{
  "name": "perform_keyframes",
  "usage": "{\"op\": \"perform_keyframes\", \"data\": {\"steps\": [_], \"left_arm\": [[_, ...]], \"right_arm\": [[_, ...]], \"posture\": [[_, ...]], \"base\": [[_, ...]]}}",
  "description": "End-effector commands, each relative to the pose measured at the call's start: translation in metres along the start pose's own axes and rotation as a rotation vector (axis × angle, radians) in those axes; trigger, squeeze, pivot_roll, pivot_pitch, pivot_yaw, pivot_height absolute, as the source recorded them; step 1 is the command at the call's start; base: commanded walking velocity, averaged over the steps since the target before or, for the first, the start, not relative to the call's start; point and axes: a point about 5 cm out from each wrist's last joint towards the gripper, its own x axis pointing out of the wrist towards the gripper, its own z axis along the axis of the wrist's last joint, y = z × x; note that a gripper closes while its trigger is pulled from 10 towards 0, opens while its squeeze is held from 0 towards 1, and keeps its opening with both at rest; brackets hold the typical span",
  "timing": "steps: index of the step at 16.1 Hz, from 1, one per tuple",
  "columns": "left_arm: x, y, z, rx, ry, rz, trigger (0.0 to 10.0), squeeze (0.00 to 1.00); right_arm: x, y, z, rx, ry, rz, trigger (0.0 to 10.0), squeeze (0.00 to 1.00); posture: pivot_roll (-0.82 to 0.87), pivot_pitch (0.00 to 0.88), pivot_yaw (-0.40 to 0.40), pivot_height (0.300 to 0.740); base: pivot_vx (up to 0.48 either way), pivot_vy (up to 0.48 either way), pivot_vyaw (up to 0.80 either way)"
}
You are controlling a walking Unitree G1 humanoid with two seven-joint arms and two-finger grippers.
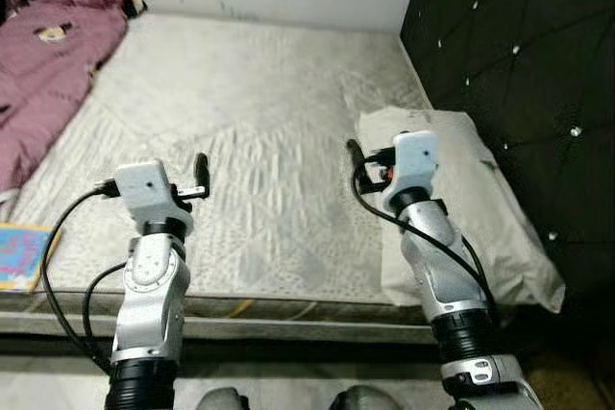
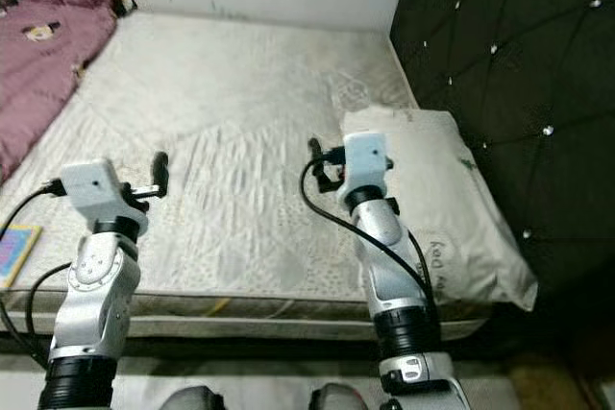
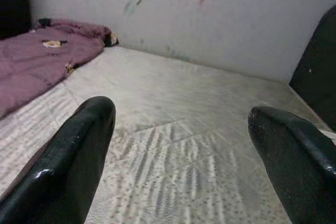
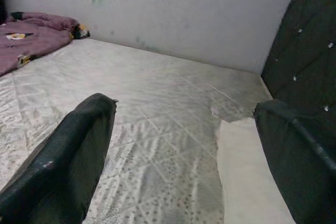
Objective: Clean up the room
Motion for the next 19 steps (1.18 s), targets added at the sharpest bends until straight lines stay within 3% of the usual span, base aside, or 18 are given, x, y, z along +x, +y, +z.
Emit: {"op": "perform_keyframes", "data": {"steps": [1,2,6,10,14,19], "left_arm": [[0.0001,-0.0111,0.0018,0.010,-0.012,-0.028,10.0,0.00],[-0.0007,-0.0101,0.0024,0.048,-0.018,-0.004,10.0,0.00],[-0.0027,-0.0037,-0.0014,-0.007,-0.006,-0.018,10.0,0.00],[-0.0025,-0.0076,-0.0008,-0.022,-0.010,-0.031,10.0,0.00],[-0.0016,-0.0075,-0.0008,-0.040,-0.010,-0.032,10.0,0.00],[-0.0014,-0.0077,-0.0010,-0.067,-0.008,-0.026,10.0,0.00]], "right_arm": [[-0.0012,-0.0108,-0.0049,-0.034,0.029,-0.035,10.0,0.00],[-0.0013,-0.0106,-0.0055,-0.035,0.031,-0.035,10.0,0.00],[-0.0020,-0.0123,-0.0046,-0.072,0.010,-0.037,10.0,0.00],[-0.0013,-0.0119,-0.0051,-0.047,0.017,-0.035,10.0,0.00],[-0.0003,-0.0124,-0.0048,-0.041,0.016,-0.033,10.0,0.00],[0.0000,-0.0133,-0.0051,-0.039,0.020,-0.035,10.0,0.00]], "posture": [[-0.06,0.000,-0.033,0.740],[-0.06,0.000,-0.034,0.740],[-0.06,0.000,-0.037,0.740],[-0.06,0.000,-0.037,0.740],[-0.07,0.000,-0.038,0.740],[-0.07,0.000,-0.039,0.740]], "base": [[0.000,0.000,0.00],[0.000,0.000,0.00],[0.000,0.000,0.00],[0.000,0.000,0.00],[0.000,0.000,-0.75],[0.000,0.137,0.00]]}}
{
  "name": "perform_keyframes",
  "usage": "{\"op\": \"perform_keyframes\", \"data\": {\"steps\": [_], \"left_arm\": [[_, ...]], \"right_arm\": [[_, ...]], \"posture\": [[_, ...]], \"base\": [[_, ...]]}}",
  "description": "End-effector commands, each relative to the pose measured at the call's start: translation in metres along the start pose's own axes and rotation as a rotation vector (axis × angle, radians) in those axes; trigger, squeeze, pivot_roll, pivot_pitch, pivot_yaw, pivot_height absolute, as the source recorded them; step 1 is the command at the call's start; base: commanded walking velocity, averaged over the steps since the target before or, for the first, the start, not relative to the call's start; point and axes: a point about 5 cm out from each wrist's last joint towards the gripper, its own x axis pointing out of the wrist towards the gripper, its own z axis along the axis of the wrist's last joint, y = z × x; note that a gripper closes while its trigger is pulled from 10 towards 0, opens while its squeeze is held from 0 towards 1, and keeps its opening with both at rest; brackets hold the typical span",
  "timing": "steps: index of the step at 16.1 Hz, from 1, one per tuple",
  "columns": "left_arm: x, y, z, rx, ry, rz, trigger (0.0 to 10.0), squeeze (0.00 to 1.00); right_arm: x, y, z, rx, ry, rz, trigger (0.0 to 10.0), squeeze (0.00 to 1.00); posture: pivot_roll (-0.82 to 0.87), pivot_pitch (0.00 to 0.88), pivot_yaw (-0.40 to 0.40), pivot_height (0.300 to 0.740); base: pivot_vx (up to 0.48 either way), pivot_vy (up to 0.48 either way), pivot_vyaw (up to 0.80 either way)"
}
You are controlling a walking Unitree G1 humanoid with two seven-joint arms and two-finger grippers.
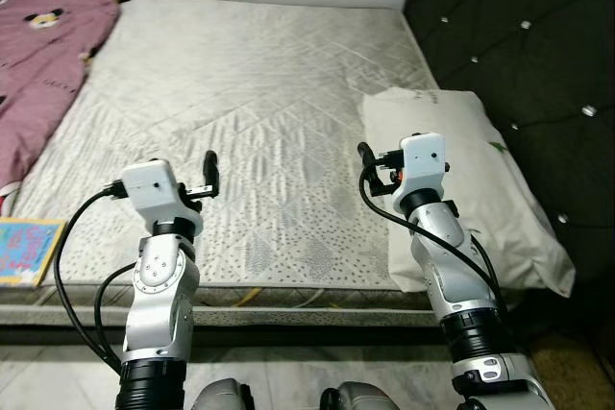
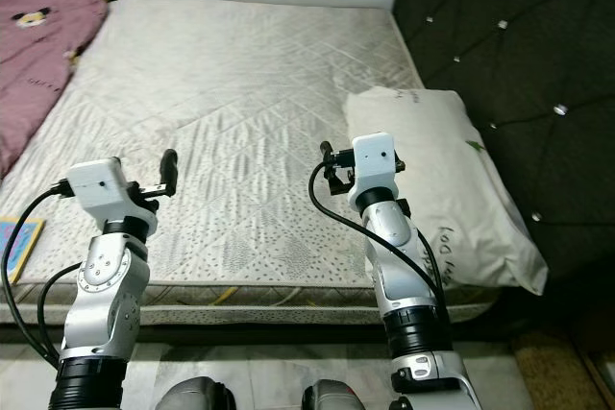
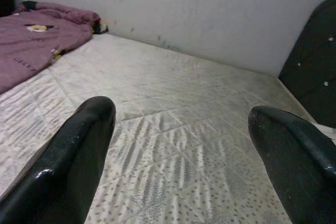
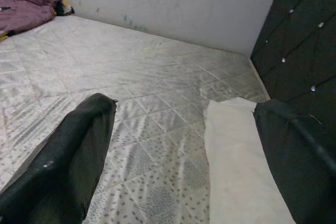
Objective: Clean up the room
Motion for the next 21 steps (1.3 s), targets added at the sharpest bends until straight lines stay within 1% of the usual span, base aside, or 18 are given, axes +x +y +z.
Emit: {"op": "perform_keyframes", "data": {"steps": [1,14,20,21], "left_arm": [[-0.0001,-0.0010,-0.0010,-0.010,0.007,0.001,10.0,0.00],[0.0007,-0.0025,-0.0019,-0.017,0.012,0.001,10.0,0.00],[-0.0011,-0.0073,0.0006,-0.022,-0.010,-0.048,10.0,0.00],[-0.0016,-0.0079,0.0006,-0.024,-0.011,-0.054,10.0,0.00]], "right_arm": [[0.0021,-0.0013,0.0020,0.008,0.000,0.000,10.0,0.00],[0.0023,-0.0035,-0.0018,0.001,0.023,-0.002,10.0,0.00],[0.0019,-0.0021,-0.0024,-0.012,0.023,0.008,10.0,0.00],[0.0020,-0.0019,-0.0027,-0.012,0.024,0.009,10.0,0.00]], "posture": [[-0.07,0.000,-0.039,0.740],[-0.07,0.000,-0.044,0.740],[-0.07,0.000,-0.044,0.740],[-0.07,0.000,-0.044,0.740]], "base": [[0.000,0.480,0.00],[0.000,0.473,0.00],[0.000,0.000,0.00],[0.266,0.000,0.00]]}}
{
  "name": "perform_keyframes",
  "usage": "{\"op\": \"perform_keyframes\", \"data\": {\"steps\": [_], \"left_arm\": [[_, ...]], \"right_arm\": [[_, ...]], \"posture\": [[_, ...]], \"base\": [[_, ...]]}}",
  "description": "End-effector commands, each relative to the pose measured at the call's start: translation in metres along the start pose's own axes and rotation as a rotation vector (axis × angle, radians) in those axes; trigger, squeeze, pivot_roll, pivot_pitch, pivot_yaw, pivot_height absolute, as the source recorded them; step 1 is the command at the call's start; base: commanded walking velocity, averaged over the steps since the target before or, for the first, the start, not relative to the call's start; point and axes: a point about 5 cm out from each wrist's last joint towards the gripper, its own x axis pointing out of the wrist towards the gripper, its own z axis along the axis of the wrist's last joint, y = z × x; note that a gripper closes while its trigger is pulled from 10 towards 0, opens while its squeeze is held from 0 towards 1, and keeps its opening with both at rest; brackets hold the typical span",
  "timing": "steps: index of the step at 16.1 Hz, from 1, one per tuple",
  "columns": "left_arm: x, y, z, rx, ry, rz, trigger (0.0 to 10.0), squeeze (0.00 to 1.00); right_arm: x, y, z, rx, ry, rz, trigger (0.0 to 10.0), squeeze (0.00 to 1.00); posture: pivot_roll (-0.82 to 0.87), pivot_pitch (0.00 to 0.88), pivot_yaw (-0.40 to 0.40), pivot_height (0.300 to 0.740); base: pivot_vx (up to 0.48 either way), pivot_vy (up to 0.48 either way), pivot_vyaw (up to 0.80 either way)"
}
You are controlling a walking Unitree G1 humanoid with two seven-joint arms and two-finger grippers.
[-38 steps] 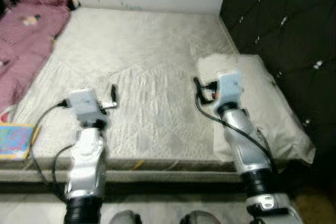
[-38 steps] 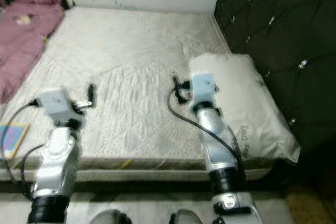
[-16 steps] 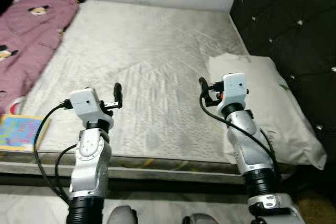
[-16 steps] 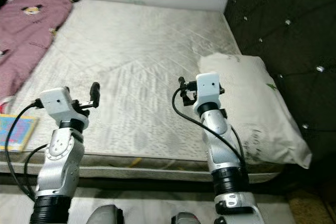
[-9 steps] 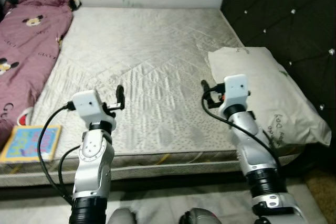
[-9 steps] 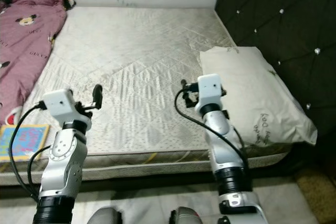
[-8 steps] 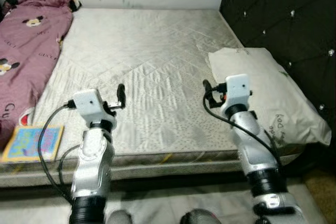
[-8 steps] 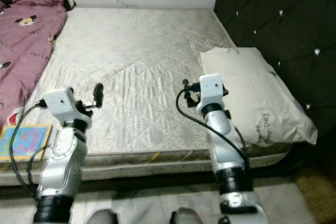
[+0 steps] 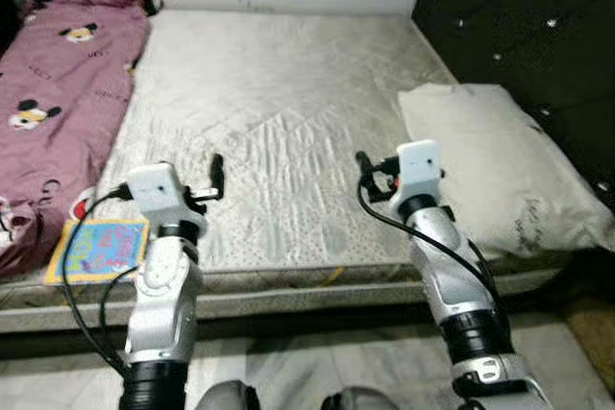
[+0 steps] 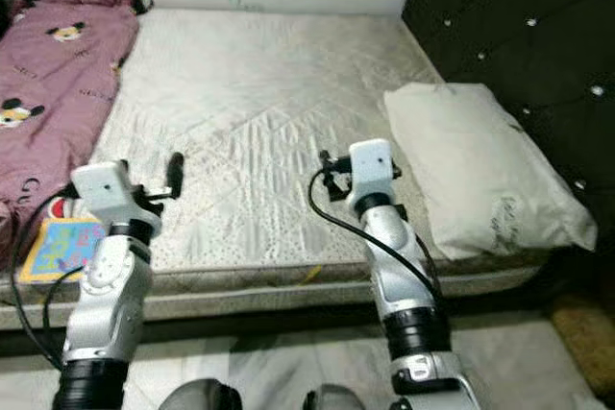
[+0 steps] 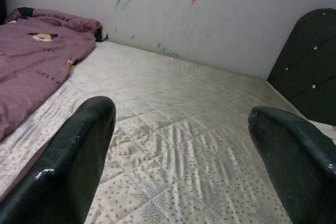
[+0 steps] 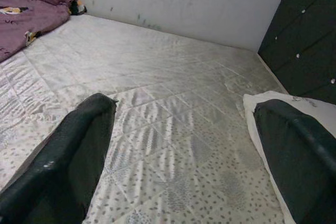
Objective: Clean up the room
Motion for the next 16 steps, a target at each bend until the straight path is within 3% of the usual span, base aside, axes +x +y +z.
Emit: {"op": "perform_keyframes", "data": {"steps": [1,12,16], "left_arm": [[-0.0005,-0.0044,0.0032,-0.006,-0.016,-0.024,10.0,0.00],[0.0010,-0.0040,0.0035,-0.015,-0.013,-0.022,10.0,0.00],[0.0026,-0.0019,0.0003,0.004,0.007,0.020,10.0,0.00]], "right_arm": [[0.0016,-0.0046,0.0051,-0.009,-0.016,-0.006,10.0,0.00],[0.0038,-0.0061,0.0053,-0.014,-0.014,-0.011,10.0,0.00],[0.0039,-0.0072,0.0046,-0.017,-0.012,-0.014,10.0,0.00]], "posture": [[-0.07,0.000,-0.044,0.740],[-0.07,0.000,-0.045,0.740],[-0.07,0.000,-0.045,0.740]], "base": [[0.274,0.000,0.00],[0.311,0.000,0.00],[0.060,0.000,0.00]]}}
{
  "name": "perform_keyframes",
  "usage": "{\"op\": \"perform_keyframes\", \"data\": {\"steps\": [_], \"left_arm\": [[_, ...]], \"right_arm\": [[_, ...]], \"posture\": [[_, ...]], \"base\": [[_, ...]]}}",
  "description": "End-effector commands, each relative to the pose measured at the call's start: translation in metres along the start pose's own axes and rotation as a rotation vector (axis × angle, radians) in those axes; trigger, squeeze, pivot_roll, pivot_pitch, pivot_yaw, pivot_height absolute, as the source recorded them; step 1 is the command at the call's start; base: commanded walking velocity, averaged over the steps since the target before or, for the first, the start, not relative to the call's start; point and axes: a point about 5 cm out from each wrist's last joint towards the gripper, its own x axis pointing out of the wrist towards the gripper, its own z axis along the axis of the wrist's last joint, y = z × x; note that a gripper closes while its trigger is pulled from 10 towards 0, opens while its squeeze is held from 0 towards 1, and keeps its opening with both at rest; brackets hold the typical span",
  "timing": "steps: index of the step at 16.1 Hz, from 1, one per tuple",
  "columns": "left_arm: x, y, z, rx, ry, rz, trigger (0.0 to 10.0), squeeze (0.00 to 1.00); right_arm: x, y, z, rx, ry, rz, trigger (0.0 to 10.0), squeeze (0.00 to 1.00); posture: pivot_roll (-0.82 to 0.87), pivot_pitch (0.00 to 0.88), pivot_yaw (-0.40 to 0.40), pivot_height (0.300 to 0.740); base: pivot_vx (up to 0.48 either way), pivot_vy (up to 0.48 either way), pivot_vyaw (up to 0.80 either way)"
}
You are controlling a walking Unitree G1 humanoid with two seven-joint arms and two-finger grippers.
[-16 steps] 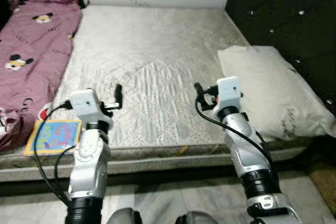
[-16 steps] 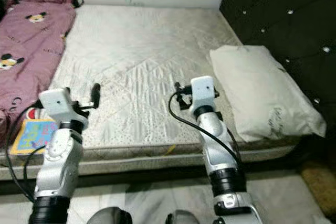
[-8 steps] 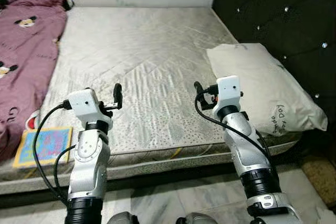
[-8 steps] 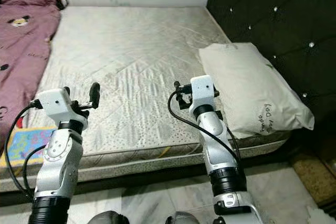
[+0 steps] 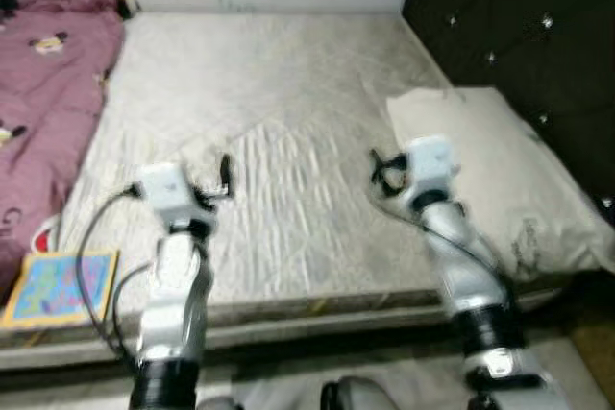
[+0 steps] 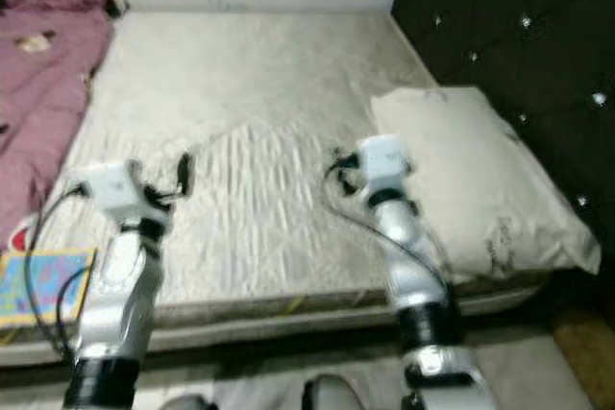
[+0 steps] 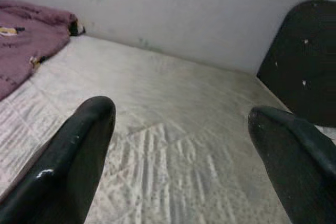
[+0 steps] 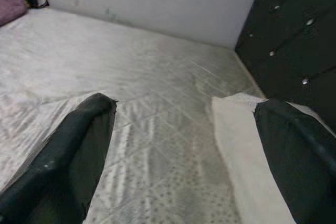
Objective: Clean up the room
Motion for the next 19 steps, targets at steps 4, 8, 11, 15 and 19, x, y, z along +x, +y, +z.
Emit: {"op": "perform_keyframes", "data": {"steps": [4,8,11,15,19], "left_arm": [[0.0003,0.0057,0.0007,-0.009,0.004,0.011,10.0,0.00],[0.0001,0.0058,0.0001,-0.011,0.007,0.020,10.0,0.00],[0.0000,0.0063,-0.0004,-0.014,0.011,0.023,10.0,0.00],[0.0000,0.0065,-0.0013,-0.016,0.014,0.027,10.0,0.00],[-0.0001,0.0065,-0.0008,-0.012,0.008,0.024,10.0,0.00]], "right_arm": [[0.0024,0.0076,0.0017,0.022,0.003,0.022,10.0,0.00],[0.0025,0.0071,0.0018,0.009,-0.002,0.025,10.0,0.00],[0.0023,0.0079,0.0011,0.008,0.001,0.029,10.0,0.00],[0.0024,0.0087,0.0002,0.005,0.003,0.039,10.0,0.00],[0.0024,0.0096,-0.0006,0.004,0.005,0.047,10.0,0.00]], "posture": [[-0.07,0.000,-0.046,0.740],[-0.07,0.000,-0.047,0.740],[-0.07,0.000,-0.046,0.740],[-0.06,0.000,-0.049,0.740],[-0.06,0.000,-0.049,0.740]], "base": [[0.000,0.120,-0.20],[0.000,0.480,-0.75],[0.000,0.480,0.00],[0.000,0.480,0.00],[0.000,0.472,0.00]]}}
